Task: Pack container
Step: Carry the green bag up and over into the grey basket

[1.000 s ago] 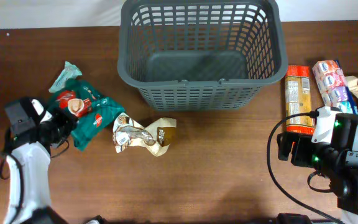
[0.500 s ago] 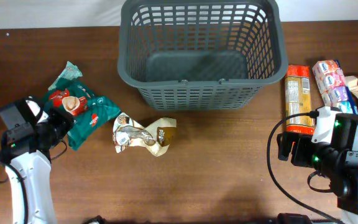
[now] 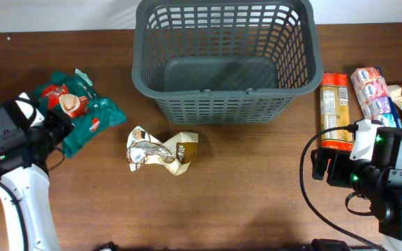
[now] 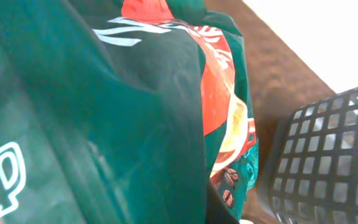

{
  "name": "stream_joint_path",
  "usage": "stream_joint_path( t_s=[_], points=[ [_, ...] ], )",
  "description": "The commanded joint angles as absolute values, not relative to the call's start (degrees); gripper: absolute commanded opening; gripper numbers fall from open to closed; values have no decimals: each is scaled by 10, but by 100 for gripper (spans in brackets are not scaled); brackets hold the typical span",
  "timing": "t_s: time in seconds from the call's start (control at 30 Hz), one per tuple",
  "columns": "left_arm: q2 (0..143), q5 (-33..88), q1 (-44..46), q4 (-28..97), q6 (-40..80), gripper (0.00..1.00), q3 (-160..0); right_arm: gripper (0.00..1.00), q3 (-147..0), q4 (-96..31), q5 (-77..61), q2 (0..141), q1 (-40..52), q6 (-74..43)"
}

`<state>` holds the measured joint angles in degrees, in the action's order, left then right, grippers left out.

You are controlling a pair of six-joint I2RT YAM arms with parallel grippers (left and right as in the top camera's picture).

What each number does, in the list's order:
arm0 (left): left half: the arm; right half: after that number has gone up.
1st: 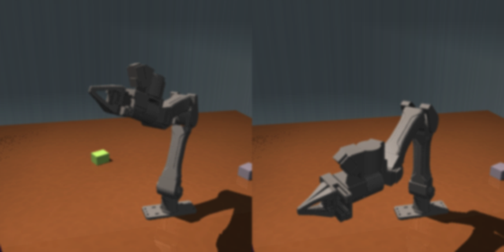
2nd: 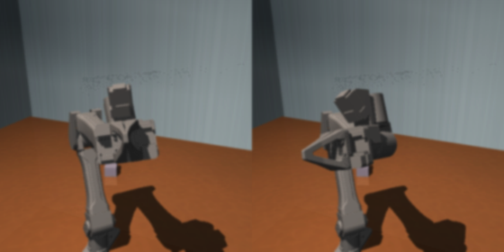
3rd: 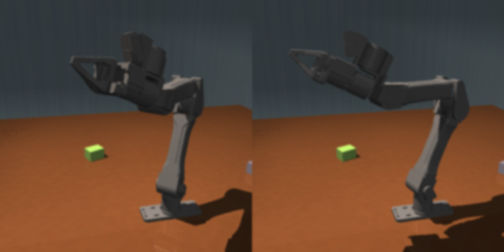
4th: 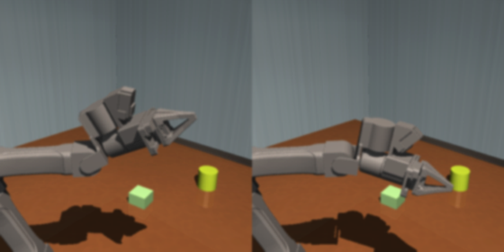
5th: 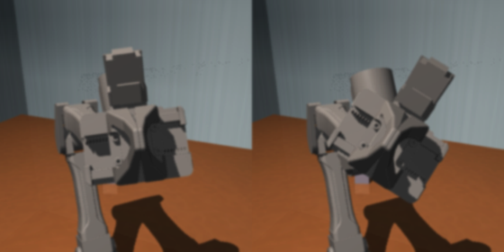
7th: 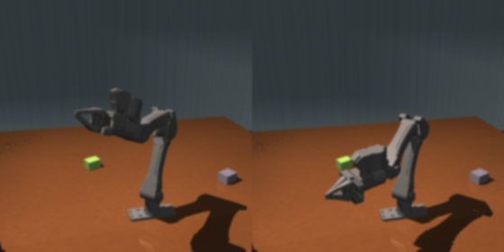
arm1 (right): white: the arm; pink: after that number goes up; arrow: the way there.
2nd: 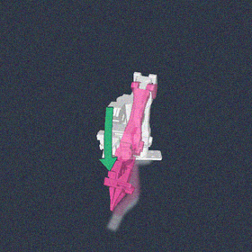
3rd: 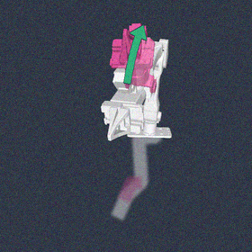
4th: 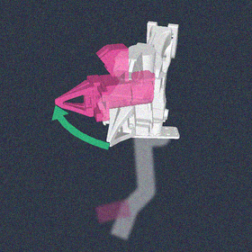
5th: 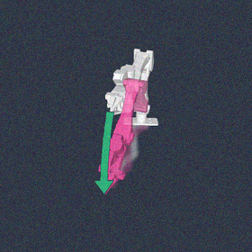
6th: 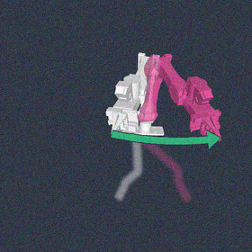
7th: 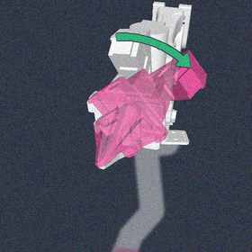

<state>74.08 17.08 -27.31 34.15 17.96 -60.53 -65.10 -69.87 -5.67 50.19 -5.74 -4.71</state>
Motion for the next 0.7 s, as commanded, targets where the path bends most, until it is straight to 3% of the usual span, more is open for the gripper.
stream_joint_path(
  t_s=[0.0, 0.67],
  points=[
    [716, 187, -274, 331, 132, 2, -655, 99, -658, -696, -56, 503, -53, -50],
    [716, 307, -274, 331, 15, 2, -782, 99, -658, -696, -56, 502, -53, -50]
  ],
)
